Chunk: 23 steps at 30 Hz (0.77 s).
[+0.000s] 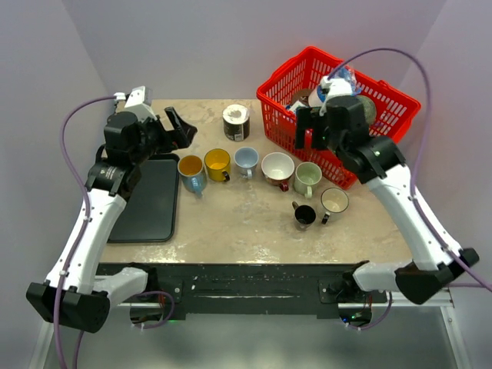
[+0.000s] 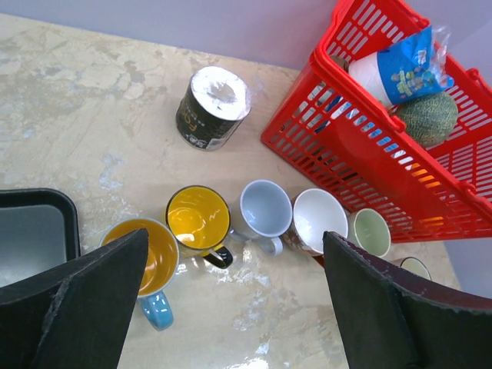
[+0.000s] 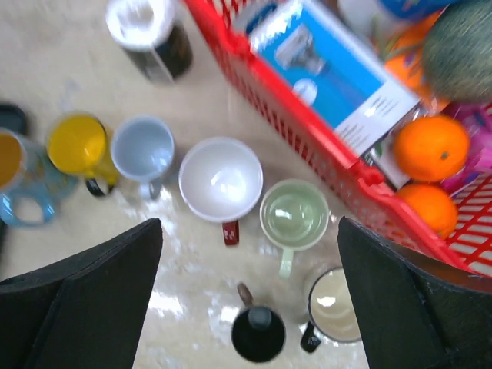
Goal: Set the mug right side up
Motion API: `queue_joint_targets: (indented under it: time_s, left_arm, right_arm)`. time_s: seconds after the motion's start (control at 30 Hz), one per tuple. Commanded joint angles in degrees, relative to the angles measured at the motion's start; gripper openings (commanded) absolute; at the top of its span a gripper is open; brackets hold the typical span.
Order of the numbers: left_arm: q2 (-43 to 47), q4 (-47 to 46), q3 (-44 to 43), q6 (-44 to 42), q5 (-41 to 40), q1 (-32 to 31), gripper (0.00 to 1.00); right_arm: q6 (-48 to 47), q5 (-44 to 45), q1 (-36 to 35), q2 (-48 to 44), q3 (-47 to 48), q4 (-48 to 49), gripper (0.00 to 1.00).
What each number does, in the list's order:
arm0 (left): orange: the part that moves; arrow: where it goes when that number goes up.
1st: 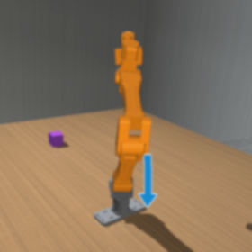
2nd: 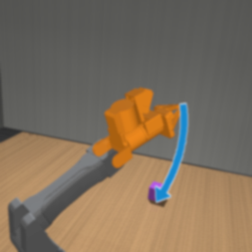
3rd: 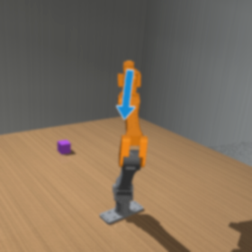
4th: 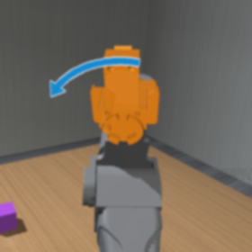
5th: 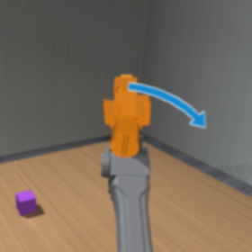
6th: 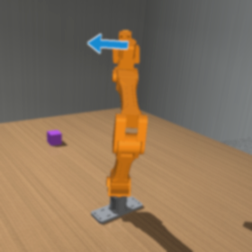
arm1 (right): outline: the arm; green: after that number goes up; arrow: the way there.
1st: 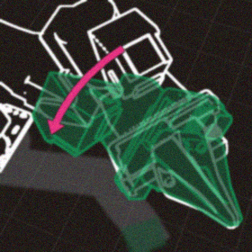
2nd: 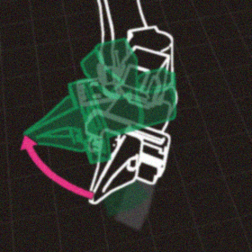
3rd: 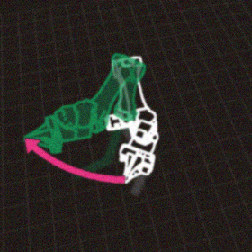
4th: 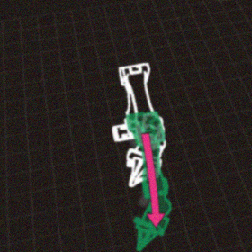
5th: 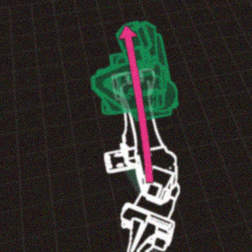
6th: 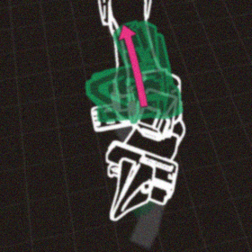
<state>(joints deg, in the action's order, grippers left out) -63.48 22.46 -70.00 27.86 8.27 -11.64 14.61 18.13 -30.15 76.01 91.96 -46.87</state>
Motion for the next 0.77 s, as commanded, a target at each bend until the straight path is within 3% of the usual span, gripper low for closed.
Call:
queue_joint_targets:
  time_s: [0.0, 0.23, 0.37, 0.73]
  left_arm:
    - [3.1, 4.25, -5.32, -1.66, -2.56, 0.3, 0.99]
    - [6.61, 9.53, -11.65, -4.74, -8.09, 0.39, 0.99]
    - [7.93, 9.1, -12.8, -6.67, -6.34, 0.39, 0.99]
    - [7.41, 10.06, -13.94, -8.34, -3.0, 0.39, 0.99]
  right_arm:
    - [1.82, 4.46, 0.27, -6.04, 3.22, 10.83, 0.99]
    - [2.09, 6.21, 0.18, -12.81, 2.78, 20.41, 0.99]
    - [1.82, 7.53, 0.18, -15.45, 2.26, 24.19, 0.99]
    - [2.44, 7.19, 0.18, -16.07, 2.34, 22.36, 0.99]
